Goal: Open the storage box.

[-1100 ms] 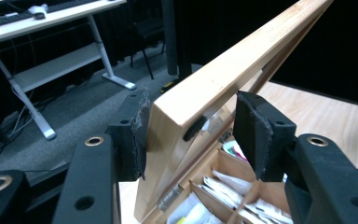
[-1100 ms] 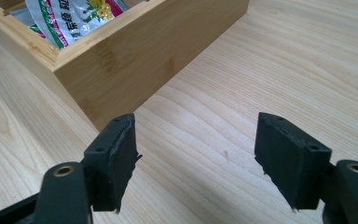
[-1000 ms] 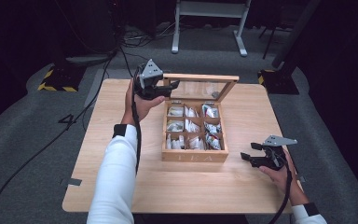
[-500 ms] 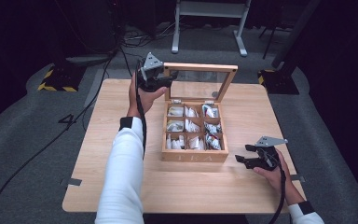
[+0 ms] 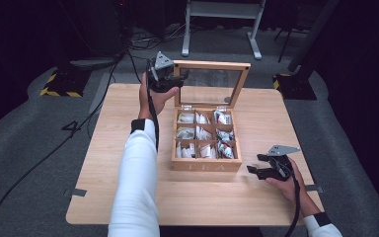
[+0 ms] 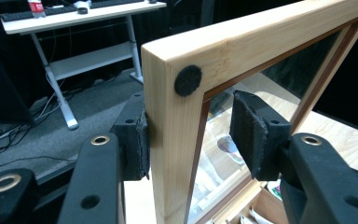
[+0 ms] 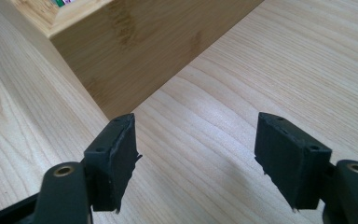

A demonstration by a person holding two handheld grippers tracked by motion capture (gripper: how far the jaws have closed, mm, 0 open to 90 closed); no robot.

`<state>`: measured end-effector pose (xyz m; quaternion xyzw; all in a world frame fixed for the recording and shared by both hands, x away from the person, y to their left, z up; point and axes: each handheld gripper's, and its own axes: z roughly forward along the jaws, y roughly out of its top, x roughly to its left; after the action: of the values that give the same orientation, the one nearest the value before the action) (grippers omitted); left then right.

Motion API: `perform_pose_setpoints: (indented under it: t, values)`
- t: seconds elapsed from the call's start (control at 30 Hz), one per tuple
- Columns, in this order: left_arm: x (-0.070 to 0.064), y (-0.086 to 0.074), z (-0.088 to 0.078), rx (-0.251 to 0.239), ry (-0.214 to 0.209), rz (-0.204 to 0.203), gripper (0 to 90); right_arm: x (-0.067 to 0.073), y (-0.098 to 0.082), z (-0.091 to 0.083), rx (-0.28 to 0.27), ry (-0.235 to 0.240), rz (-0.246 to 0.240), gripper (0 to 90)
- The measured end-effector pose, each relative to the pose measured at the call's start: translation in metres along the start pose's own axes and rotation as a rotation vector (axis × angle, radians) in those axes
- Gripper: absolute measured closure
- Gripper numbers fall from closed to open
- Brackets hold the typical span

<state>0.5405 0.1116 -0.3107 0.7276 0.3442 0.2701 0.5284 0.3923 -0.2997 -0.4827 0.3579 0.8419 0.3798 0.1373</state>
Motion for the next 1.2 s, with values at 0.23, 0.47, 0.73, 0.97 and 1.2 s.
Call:
perform_pose_setpoints:
  t: [0.23,0.47,0.73,0.97,1.2]
  values:
    - [0.001,-0.002,0.013,-0.004,0.068,-0.014,49.1,0.001,-0.001,0.003,0.015,0.002,-0.009,30.3]
    - [0.003,-0.004,0.021,0.005,0.097,-0.033,48.1,0.003,-0.002,0.007,0.036,-0.002,-0.027,30.3]
    - [0.006,-0.013,0.031,0.041,0.111,-0.055,48.7,0.002,-0.003,0.008,0.041,-0.004,-0.030,30.3]
    - [0.006,-0.023,0.037,0.107,0.126,-0.032,49.1,0.002,-0.003,0.007,0.049,-0.010,-0.042,30.2]
    - [0.008,-0.037,0.042,0.138,0.108,-0.045,51.1,0.002,-0.004,0.009,0.058,-0.009,-0.044,30.2]
